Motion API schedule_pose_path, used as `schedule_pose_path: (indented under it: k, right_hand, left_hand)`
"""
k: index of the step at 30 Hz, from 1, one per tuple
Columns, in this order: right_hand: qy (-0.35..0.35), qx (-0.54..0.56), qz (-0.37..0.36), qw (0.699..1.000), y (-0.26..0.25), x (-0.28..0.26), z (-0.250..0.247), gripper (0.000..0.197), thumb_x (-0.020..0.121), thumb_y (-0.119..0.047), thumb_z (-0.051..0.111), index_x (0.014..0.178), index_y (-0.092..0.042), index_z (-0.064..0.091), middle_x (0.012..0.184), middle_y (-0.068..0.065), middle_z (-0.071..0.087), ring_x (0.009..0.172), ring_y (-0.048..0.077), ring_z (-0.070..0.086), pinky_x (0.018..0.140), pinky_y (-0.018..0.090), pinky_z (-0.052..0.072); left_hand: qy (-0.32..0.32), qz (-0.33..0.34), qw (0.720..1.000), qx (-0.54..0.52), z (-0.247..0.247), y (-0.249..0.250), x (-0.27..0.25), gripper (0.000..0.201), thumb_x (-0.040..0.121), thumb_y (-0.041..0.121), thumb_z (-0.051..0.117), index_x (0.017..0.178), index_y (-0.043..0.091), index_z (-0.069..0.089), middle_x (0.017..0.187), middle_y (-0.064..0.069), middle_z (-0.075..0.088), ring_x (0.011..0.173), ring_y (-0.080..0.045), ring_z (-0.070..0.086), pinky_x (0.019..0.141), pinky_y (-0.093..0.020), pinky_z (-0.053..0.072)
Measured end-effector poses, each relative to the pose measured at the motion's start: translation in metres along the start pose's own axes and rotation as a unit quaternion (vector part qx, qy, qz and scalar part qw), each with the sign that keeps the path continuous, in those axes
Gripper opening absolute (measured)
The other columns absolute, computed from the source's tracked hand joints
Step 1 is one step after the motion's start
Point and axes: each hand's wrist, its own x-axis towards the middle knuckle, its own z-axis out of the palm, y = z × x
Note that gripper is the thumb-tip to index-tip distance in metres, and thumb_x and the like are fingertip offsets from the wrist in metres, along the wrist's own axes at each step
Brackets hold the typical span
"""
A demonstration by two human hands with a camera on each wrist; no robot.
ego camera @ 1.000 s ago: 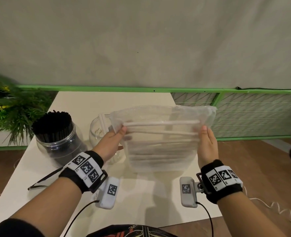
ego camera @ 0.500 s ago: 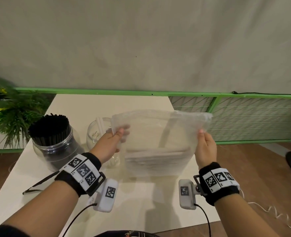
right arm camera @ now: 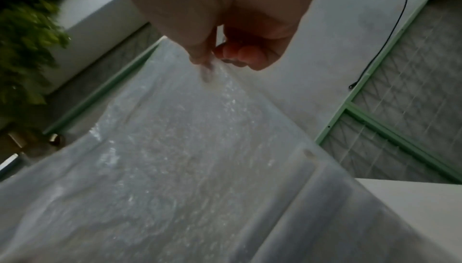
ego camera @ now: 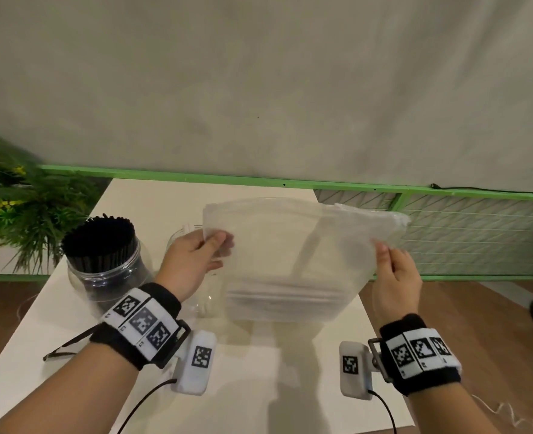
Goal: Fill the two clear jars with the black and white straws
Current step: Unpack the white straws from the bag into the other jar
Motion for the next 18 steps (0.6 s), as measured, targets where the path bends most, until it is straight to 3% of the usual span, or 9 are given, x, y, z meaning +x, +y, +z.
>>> schedule_pose_path:
  k: [2,5,10,12,15,18]
  right_hand:
    - [-0.022,-0.021,0.009,1.000,0.002,0.001,0.003,0.026,0.099,-0.027,0.049,0.089,-0.012,0.068,0.086,0.006,0.058,0.082,0.019,0.052,0.071,0.029,0.039]
    - [-0.088,-0.097,0.050,0.990,0.010,-0.002,0.013,0.023,0.099,-0.029,0.049,0.085,-0.021,0.065,0.076,-0.004,0.061,0.078,0.022,0.055,0.061,0.026,0.038]
    - [0.014,0.034,0.006,0.999,-0.008,-0.004,0.005,0.020,0.100,-0.028,0.048,0.091,-0.027,0.066,0.082,-0.016,0.065,0.074,-0.007,0.057,0.064,0.010,0.043]
    - [-0.005,0.011,0.014,1.000,-0.004,-0.005,0.005,0.020,0.100,-0.028,0.047,0.091,-0.028,0.066,0.081,-0.017,0.063,0.077,-0.001,0.058,0.062,0.011,0.042]
    - [-0.103,-0.125,0.061,0.985,0.010,-0.006,0.009,0.025,0.100,-0.031,0.045,0.099,-0.020,0.068,0.078,-0.011,0.061,0.082,0.018,0.058,0.059,0.018,0.036]
    - [-0.058,-0.047,0.042,0.996,0.000,-0.003,0.008,0.022,0.100,-0.031,0.047,0.091,-0.024,0.067,0.078,-0.012,0.063,0.077,0.014,0.058,0.063,0.020,0.041]
  left_hand:
    - [0.007,-0.008,0.999,0.034,-0.005,-0.008,0.001,0.013,0.094,0.021,0.056,0.091,0.020,0.068,0.092,0.001,0.070,0.087,-0.015,0.065,0.075,-0.030,0.053]
    - [-0.011,-0.051,0.990,0.131,-0.009,-0.023,0.002,0.010,0.093,0.025,0.059,0.088,0.023,0.068,0.094,-0.001,0.069,0.090,-0.018,0.062,0.078,-0.036,0.052]
    - [0.019,0.016,0.998,0.066,-0.010,-0.008,0.002,0.013,0.093,0.020,0.058,0.087,0.022,0.070,0.083,0.003,0.069,0.076,-0.010,0.061,0.073,-0.030,0.051]
    - [0.012,0.021,0.995,0.095,-0.012,-0.012,0.000,0.010,0.091,0.025,0.060,0.092,0.023,0.070,0.087,0.005,0.069,0.081,-0.012,0.062,0.078,-0.033,0.052]
    - [-0.018,-0.022,0.980,0.197,-0.013,-0.027,0.000,0.013,0.092,0.029,0.060,0.096,0.025,0.071,0.099,0.002,0.070,0.095,-0.019,0.062,0.090,-0.036,0.049]
    - [-0.001,0.008,0.985,0.172,-0.014,-0.020,0.003,0.013,0.092,0.025,0.059,0.086,0.031,0.069,0.089,0.007,0.070,0.084,-0.013,0.062,0.080,-0.031,0.048]
